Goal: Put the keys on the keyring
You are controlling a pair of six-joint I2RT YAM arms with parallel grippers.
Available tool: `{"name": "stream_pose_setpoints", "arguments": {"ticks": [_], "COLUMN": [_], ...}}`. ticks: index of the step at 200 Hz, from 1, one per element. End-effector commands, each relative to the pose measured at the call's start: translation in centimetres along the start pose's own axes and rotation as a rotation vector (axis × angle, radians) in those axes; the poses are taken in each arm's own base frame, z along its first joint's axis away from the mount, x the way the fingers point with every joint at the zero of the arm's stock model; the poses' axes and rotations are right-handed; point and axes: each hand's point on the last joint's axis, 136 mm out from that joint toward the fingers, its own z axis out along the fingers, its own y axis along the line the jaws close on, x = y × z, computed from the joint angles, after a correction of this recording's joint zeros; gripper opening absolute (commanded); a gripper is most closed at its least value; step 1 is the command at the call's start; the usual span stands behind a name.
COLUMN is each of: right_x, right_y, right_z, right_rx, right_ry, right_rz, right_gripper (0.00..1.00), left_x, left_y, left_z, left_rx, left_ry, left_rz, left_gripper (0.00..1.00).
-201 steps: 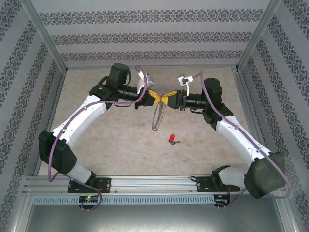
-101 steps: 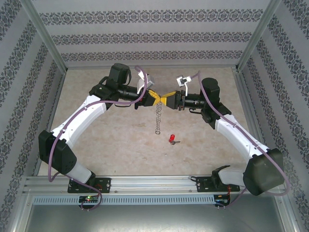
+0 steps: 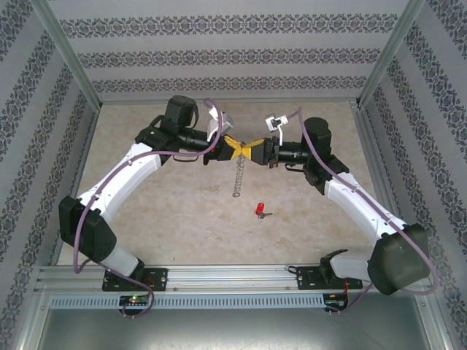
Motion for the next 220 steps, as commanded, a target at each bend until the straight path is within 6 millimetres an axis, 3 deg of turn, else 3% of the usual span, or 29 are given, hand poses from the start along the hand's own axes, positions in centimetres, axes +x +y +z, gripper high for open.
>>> {"name": "stream_pose_setpoints", "arguments": {"ticks": [1,40,59,88,112,182,220], "right_x": [-0.8,-1.0,-1.0,-1.2,-1.6,-2.8,-4.0], "right_y": [1.4,1.5,1.1,0.5,0.4,0.4,1.2], "right_z": [0.4,0.4,0.3,0.2,0.1,-0.2,-0.6], "right_rx": [-0.045,-0.043,-0.021,0.013,0.021,0.002,-0.032], "right_ry": [0.001,-0.004,-0.013,-0.034,-0.049,-0.062,-0.072], "right_rz": [-0.062,-0.069,-0.068,-0.074,-0.089,-0.146,-0.202], "right_gripper": [0.21,0.0,0.0,0.0,0.0,0.0,0.0], "left_x": [-1.9,-2.0,-2.1,-2.9,-3.7,-4.5,-4.3], "left_y": [-0.8,-0.8,-0.5,0.0,0.2,2.9,2.9], "left_z": [-0.6,-0.5,-0.5,-0.8,-1.3,-3.6,-3.8], "left_rx": [0.036,0.039,0.024,-0.019,-0.05,-0.191,-0.153], "left_ry": [-0.037,-0.037,-0.042,-0.077,-0.121,-0.23,-0.255], "left_rz": [0.032,0.027,0.02,0.017,0.011,-0.087,-0.111], "left_gripper": [0.0,0.0,0.0,0.19,0.28,0.32,0.28]}}
